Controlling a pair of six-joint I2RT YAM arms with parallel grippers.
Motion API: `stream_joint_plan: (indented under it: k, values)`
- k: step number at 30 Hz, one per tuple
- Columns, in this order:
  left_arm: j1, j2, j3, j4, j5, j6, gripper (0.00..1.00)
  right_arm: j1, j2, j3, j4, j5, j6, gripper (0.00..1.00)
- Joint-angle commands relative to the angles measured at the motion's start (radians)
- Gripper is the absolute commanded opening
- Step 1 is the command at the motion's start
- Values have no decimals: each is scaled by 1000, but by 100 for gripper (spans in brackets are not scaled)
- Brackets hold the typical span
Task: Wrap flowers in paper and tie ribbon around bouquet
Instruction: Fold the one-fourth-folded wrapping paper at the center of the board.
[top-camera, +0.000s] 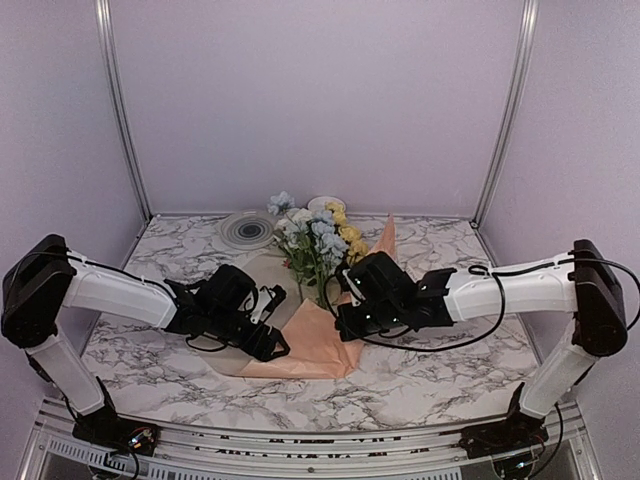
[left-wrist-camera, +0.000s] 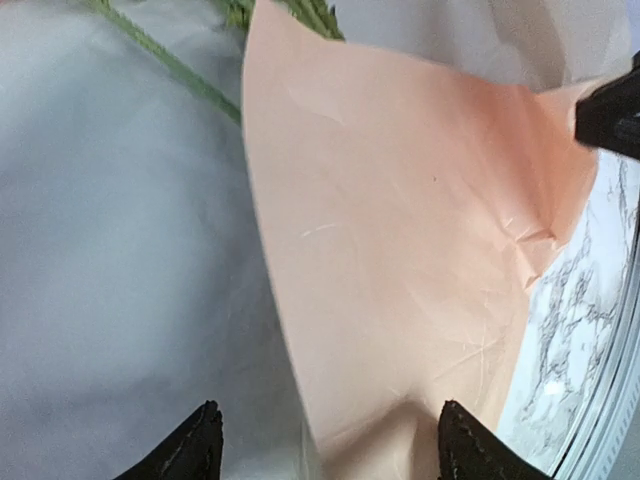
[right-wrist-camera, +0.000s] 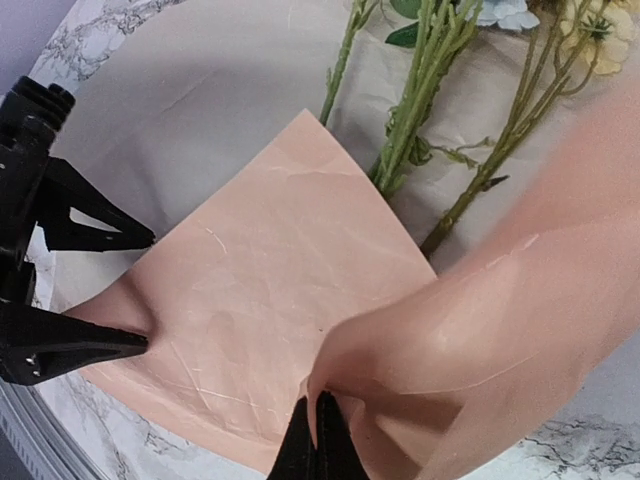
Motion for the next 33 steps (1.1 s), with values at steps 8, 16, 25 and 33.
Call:
stream_joint_plan:
  k: [8,16,25,33]
  values:
    - [20,130,10,129,96,-32,13,29,72,137,34,-71,-116,0]
    - [42,215,35,158,90,-47,0,42,176,185,143,-246,-178,0]
    - [64,220,2,228,65,-86,0,37,312,237,254,-368,-181,0]
    - [75,59,-66,288,60,-98,38,-6,383,174,308,-406,-148,0]
